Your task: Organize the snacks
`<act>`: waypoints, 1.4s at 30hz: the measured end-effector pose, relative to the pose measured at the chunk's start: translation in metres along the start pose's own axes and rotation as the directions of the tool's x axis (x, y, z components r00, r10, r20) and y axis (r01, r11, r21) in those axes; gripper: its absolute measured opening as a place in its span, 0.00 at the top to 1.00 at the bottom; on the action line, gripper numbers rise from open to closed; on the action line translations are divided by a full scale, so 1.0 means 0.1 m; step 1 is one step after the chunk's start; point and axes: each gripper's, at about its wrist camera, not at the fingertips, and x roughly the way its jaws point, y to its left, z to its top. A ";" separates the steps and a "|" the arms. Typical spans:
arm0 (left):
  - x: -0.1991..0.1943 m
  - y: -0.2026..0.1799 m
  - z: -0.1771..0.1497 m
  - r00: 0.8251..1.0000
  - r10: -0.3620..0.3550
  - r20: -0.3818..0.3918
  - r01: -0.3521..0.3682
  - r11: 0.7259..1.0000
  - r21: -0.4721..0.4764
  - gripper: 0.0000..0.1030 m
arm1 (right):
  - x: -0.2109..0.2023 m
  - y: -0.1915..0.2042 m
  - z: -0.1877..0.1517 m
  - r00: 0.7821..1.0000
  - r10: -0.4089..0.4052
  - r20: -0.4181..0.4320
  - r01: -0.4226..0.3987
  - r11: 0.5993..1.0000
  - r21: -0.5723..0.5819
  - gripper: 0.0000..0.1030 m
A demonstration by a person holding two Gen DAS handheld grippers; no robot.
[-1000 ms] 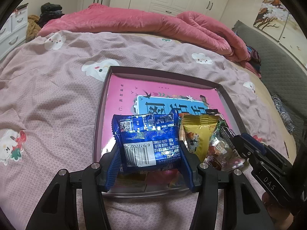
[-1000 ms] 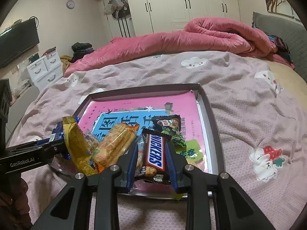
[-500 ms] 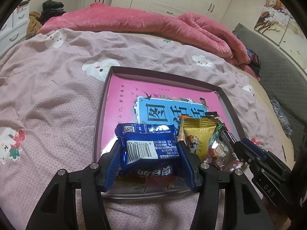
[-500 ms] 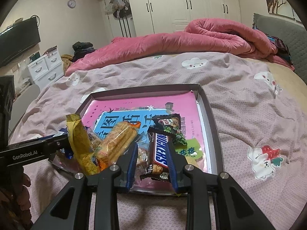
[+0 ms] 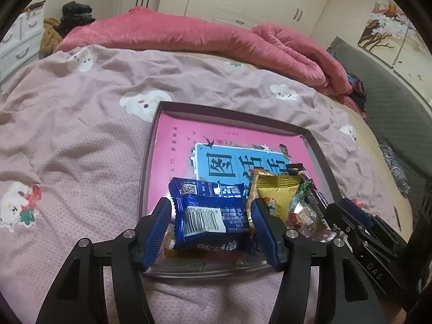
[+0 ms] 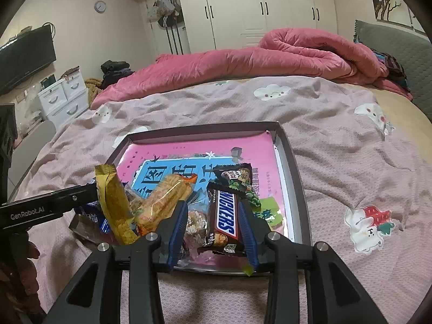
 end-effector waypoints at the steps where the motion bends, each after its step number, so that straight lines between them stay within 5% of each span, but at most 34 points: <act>1: -0.01 0.00 0.00 1.000 0.000 0.001 0.000 1.000 -0.001 0.37 | -0.01 0.00 0.00 1.000 -0.003 0.001 0.003 1.000 0.001 0.59; 25: -0.52 -0.10 -0.06 0.996 0.060 0.060 -0.062 0.998 0.021 0.26 | -0.47 -0.03 0.08 0.995 -0.050 0.088 0.048 0.999 0.021 0.14; 42: -0.72 -0.28 -0.41 0.998 0.058 0.009 -0.059 0.996 0.062 0.20 | -0.80 0.10 -0.15 0.998 -0.016 0.056 0.016 1.000 -0.004 0.09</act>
